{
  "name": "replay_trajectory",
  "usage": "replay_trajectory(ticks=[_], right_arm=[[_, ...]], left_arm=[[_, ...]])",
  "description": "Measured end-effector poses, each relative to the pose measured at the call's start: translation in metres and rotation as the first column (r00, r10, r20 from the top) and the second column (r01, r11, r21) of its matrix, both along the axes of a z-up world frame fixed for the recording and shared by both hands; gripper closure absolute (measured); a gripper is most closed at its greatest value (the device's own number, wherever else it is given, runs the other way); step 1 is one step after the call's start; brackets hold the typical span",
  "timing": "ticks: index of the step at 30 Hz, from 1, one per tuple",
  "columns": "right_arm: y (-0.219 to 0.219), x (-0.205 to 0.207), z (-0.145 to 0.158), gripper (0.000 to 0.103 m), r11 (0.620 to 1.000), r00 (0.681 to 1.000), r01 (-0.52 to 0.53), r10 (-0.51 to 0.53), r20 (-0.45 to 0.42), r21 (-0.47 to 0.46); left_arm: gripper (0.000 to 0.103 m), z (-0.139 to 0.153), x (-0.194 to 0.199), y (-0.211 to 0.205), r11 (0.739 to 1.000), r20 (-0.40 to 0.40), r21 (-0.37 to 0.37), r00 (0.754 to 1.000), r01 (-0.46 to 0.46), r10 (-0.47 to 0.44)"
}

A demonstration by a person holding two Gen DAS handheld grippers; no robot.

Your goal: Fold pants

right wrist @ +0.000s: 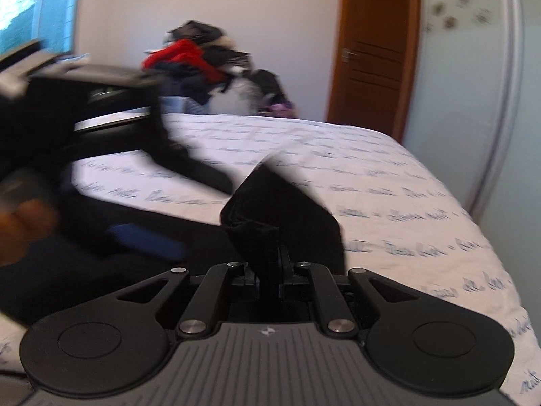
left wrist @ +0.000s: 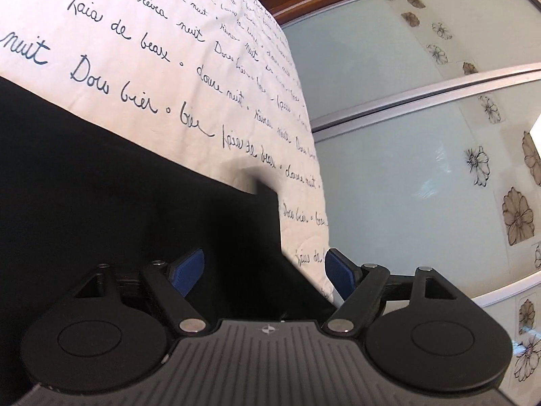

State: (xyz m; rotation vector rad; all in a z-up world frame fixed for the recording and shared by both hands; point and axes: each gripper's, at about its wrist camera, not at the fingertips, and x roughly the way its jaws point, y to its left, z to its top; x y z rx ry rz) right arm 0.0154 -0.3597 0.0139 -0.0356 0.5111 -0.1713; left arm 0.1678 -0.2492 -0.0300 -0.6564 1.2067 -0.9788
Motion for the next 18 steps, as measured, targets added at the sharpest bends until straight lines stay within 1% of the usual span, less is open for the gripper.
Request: replay_trajectory(ticks=[2,5,7,9,11,14,16,18], right_arm=[[0.013,0.0,0.0,0.094,0.999,0.999,-0.05,0.05,-0.005,0.015],[0.031,0.0,0.001,0.094,0.995,0.995,-0.101,0.101,-0.01,0.004],[0.039,0.0,0.0,0.094,0.993,0.993,-0.12,0.12,-0.014,-0.006],[0.044,0.0,-0.002,0.094,0.992,0.992,-0.124,0.124,-0.023,-0.016],[0.048,0.0,-0.004,0.094,0.992,0.992,-0.12,0.119,-0.037,-0.034],[0.052,-0.003,-0.005,0.094,0.992,0.992,-0.12,0.117,-0.046,-0.05],[0.057,-0.004,-0.007,0.094,0.99,0.992,-0.121,0.117,-0.054,-0.077],[0.064,-0.002,-0.01,0.093,0.984,0.99,-0.124,0.113,-0.084,-0.129]], left_arm=[[0.025,-0.003,0.001,0.0,1.0,-0.008,0.008,1.0,-0.004,0.004],[0.026,-0.009,0.004,0.004,1.0,-0.049,0.012,0.999,-0.005,0.005],[0.031,-0.013,0.007,0.006,1.0,-0.067,0.02,0.998,-0.006,0.007],[0.045,-0.015,0.008,0.006,1.0,-0.069,0.031,0.998,-0.001,0.003],[0.051,-0.017,0.01,0.008,0.999,-0.063,0.052,0.998,0.0,0.004],[0.057,-0.021,0.011,0.01,0.996,-0.04,0.083,0.999,-0.01,0.013],[0.063,-0.023,0.012,0.009,0.994,-0.025,0.104,0.999,-0.018,0.02],[0.073,-0.025,0.012,0.01,0.993,-0.011,0.117,1.0,-0.016,0.017]])
